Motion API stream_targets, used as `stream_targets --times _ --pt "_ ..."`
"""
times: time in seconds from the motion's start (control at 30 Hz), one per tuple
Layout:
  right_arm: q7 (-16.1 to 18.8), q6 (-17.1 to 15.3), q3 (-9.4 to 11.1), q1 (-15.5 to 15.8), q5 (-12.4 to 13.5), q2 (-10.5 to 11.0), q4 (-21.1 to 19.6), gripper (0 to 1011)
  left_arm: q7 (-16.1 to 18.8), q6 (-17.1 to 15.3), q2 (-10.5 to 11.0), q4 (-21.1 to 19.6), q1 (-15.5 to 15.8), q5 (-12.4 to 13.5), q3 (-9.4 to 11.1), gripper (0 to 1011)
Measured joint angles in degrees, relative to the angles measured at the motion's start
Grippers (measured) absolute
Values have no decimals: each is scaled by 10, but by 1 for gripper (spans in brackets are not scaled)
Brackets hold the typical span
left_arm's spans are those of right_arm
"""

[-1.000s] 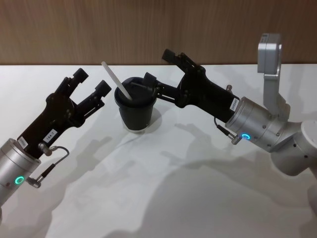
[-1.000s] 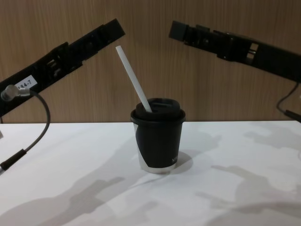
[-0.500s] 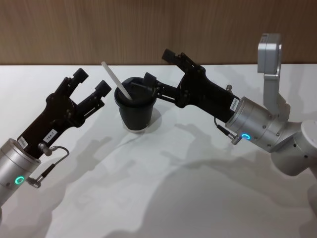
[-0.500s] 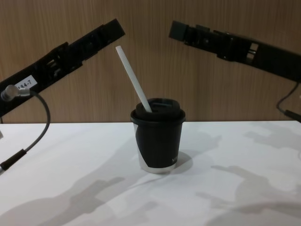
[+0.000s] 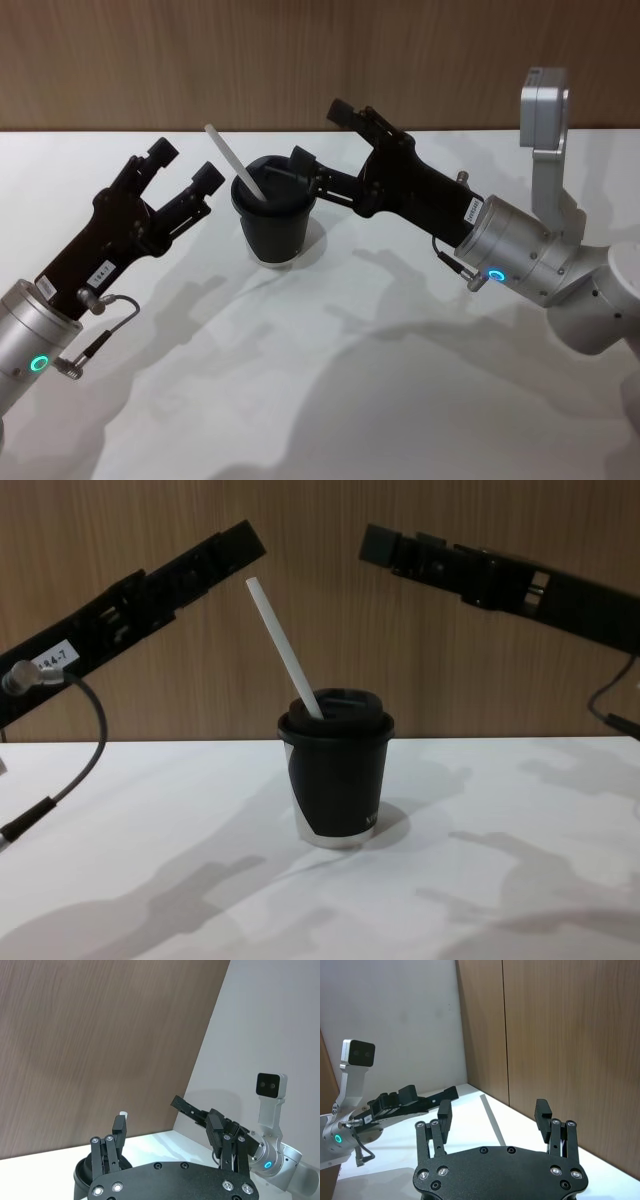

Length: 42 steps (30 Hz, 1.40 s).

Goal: Pick up the straw with one hand, pass it to the other hand, and insert it into the cup.

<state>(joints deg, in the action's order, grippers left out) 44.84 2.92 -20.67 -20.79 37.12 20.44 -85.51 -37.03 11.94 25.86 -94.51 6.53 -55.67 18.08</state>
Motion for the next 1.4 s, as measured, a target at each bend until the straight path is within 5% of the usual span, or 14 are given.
stream_targets --times 1.4 --pt "0 0 0 0 0 0 0 1001 0 0 0 0 0 0 0 1003"
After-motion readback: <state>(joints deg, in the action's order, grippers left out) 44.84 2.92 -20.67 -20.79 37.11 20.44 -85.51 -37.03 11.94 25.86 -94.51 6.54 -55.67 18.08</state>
